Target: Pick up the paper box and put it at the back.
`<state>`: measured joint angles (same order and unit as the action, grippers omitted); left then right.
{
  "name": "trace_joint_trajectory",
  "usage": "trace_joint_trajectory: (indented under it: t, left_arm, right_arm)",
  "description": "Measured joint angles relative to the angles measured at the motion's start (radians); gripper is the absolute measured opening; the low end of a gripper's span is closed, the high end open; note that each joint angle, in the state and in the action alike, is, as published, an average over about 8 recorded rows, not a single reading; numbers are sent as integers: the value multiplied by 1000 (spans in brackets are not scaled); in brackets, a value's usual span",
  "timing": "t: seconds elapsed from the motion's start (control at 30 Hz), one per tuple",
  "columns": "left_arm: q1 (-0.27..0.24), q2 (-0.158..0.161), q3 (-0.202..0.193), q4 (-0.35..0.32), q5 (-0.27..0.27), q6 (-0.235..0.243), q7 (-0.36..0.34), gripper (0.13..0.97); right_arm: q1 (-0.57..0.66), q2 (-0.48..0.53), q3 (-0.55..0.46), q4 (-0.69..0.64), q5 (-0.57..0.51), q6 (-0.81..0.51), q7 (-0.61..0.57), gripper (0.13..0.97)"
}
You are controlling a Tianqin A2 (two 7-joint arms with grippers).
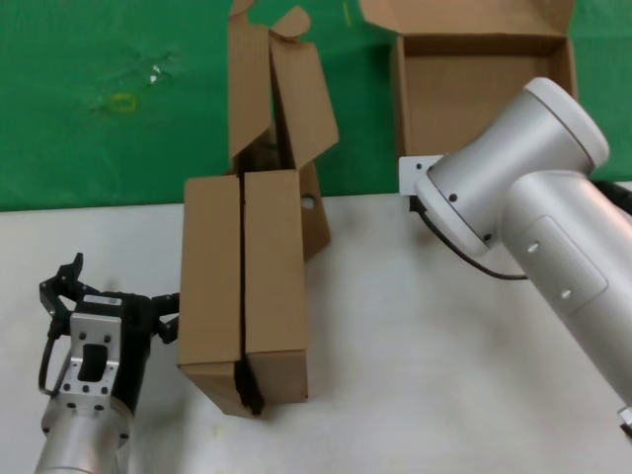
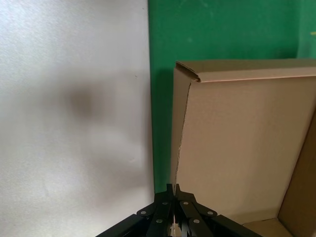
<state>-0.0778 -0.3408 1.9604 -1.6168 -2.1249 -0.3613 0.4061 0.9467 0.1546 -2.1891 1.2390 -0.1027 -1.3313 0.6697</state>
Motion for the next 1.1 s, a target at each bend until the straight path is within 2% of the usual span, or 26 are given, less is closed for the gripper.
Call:
trace_joint_trajectory:
  t: [0.53, 0.67, 0.83, 1.1]
  left_arm:
    - [0, -3, 0, 1, 0, 7, -2, 966]
    - [1, -2, -1, 1, 2, 8, -3, 966]
    - [3, -1, -3, 0, 11, 13, -6, 966]
    - [7, 4, -5, -3, 28, 21, -9, 966]
  right_arm:
    - [7, -22, -5, -10, 1, -34, -14, 167]
    - [4, -14, -1, 16, 4, -44, -22, 210]
    - [-6, 10, 13, 113, 29, -85, -56, 254]
    - [-30, 81, 93, 403, 108, -199, -92, 413]
